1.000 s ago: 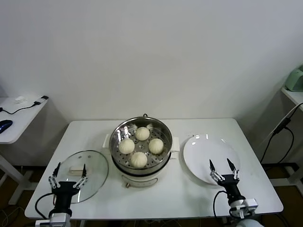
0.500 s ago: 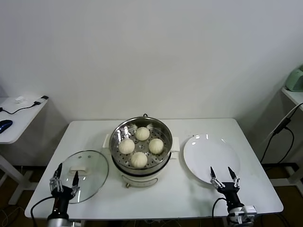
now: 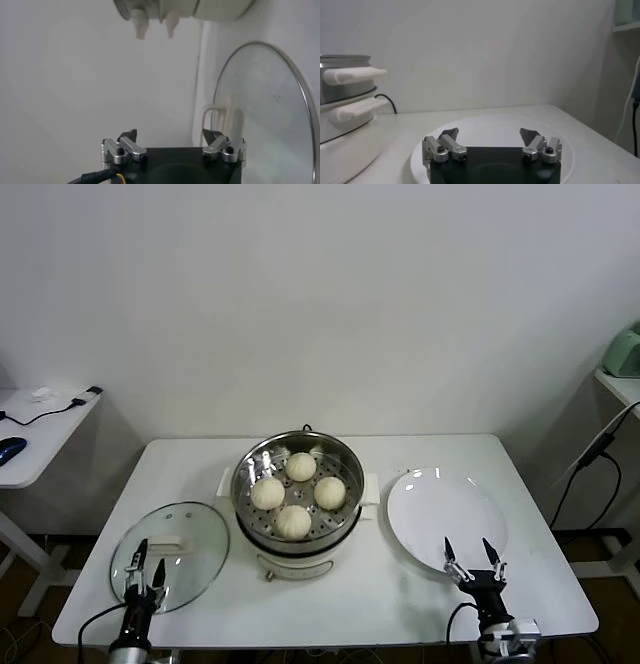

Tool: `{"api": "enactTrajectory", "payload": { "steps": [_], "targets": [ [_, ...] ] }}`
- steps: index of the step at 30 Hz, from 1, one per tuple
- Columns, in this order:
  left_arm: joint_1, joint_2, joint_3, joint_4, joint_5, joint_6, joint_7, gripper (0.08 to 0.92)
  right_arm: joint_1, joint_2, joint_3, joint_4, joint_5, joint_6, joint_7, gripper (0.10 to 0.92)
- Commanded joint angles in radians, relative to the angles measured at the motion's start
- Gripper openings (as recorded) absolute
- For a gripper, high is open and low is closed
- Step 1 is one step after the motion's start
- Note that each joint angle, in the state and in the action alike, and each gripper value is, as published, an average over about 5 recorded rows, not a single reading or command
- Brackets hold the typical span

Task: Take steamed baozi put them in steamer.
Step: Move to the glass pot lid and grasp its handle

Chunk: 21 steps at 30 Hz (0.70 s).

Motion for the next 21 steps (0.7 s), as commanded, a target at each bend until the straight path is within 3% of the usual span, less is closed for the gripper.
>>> {"api": "enactTrajectory", "payload": {
  "steps": [1, 21],
  "targets": [
    [-0.078, 0.007, 0.001, 0.1, 0.079, 0.019, -0.016, 0.823, -0.008, 0.002, 0.0, 0.012, -0.008, -0.006, 0.009, 0.823],
    [-0.192, 0.043, 0.024, 0.208, 0.043, -0.001, -0.002, 0.822, -0.005, 0.003, -0.007, 0.003, -0.029, -0.01, 0.009, 0.823]
  ]
}}
